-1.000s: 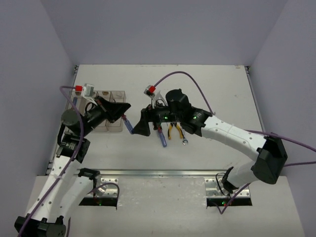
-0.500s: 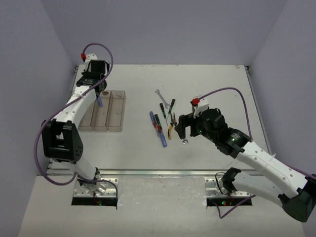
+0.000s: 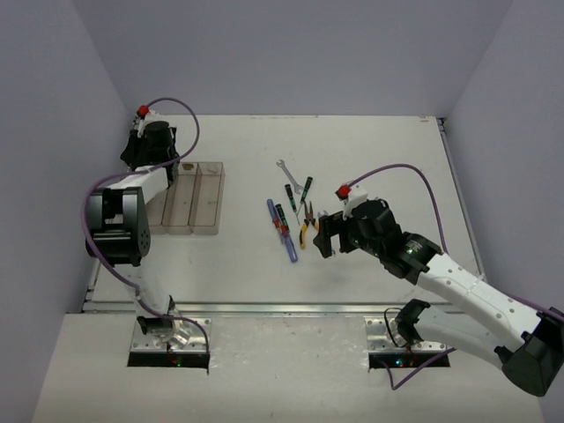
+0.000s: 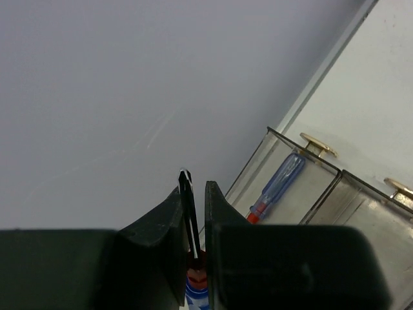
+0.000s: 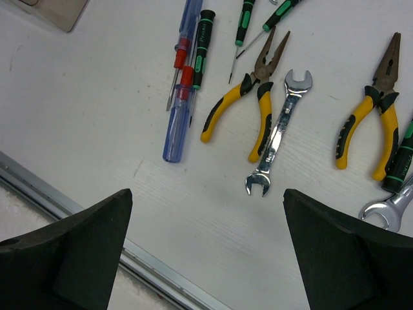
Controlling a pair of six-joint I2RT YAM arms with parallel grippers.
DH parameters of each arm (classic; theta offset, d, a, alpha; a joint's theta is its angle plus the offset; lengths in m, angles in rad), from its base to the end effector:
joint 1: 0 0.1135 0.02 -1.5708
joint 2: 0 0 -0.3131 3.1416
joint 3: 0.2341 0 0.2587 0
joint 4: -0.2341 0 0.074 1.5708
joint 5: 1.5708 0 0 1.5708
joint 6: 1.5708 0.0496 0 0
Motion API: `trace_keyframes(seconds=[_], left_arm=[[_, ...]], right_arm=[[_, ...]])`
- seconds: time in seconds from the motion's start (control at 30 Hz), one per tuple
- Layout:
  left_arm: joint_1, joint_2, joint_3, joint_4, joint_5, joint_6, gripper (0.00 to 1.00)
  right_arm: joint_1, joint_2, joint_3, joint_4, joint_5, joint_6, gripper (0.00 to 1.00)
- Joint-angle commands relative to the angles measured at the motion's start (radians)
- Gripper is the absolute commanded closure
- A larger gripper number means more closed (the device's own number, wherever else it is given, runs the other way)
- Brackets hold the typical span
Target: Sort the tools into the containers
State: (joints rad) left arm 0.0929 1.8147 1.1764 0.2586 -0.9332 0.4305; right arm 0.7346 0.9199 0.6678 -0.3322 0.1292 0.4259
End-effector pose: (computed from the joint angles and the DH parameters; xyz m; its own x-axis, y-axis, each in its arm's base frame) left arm 0.4241 0.0795 0.2772 -0.6685 0.1872 -0.7197 -0.5714 0.4901 0.6583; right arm 0.1465 0.1238 0.2900 -0.6145 -0.0029 -0.7889 -0.3636 0.8885 0.2799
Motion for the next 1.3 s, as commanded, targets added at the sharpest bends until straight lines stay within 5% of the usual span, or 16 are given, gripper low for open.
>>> trace_keyframes(seconds=[0.0,0.37,0.5,0.67,0.77,0.87,1.03,1.17,1.27], left_arm=[[0.018,0.039,-0.028,0.209,0.023,0.109,1.0],[0.057,0.124,-0.016,0.242,0.094,0.175,0.97],[0.059,0.145,-0.043,0.26,0.096,0.161,0.84],[0.089,0.154,-0.029,0.264,0.065,0.119,0.29],[0.093,0.125,0.017,0.231,0.053,0.08,0.13],[0.084,0.074,0.109,0.121,0.014,-0.063,0.03],[-0.002,-0.11,0.389,-0.403,0.108,-0.51,0.0],[-0.061,-0.325,0.366,-0.609,0.341,-0.801,0.0],[-0.064,-0.552,0.177,-0.628,0.575,-0.969,0.0]], right_arm=[[-0.005,0.011,0.003,0.058,-0.041,0.003,0.01],[-0.004,0.037,-0.01,0.111,-0.103,0.029,0.01],[-0.004,0.04,-0.011,0.116,-0.106,0.03,0.01],[-0.006,0.048,-0.013,0.12,-0.106,0.03,0.01],[-0.004,0.059,-0.013,0.122,-0.1,0.024,0.01],[-0.006,0.078,-0.01,0.127,-0.099,0.017,0.01],[-0.002,0.252,0.118,0.051,-0.104,0.06,0.01],[0.052,0.484,0.314,-0.053,-0.035,0.116,0.01],[0.094,0.632,0.482,-0.13,0.024,0.157,0.03]])
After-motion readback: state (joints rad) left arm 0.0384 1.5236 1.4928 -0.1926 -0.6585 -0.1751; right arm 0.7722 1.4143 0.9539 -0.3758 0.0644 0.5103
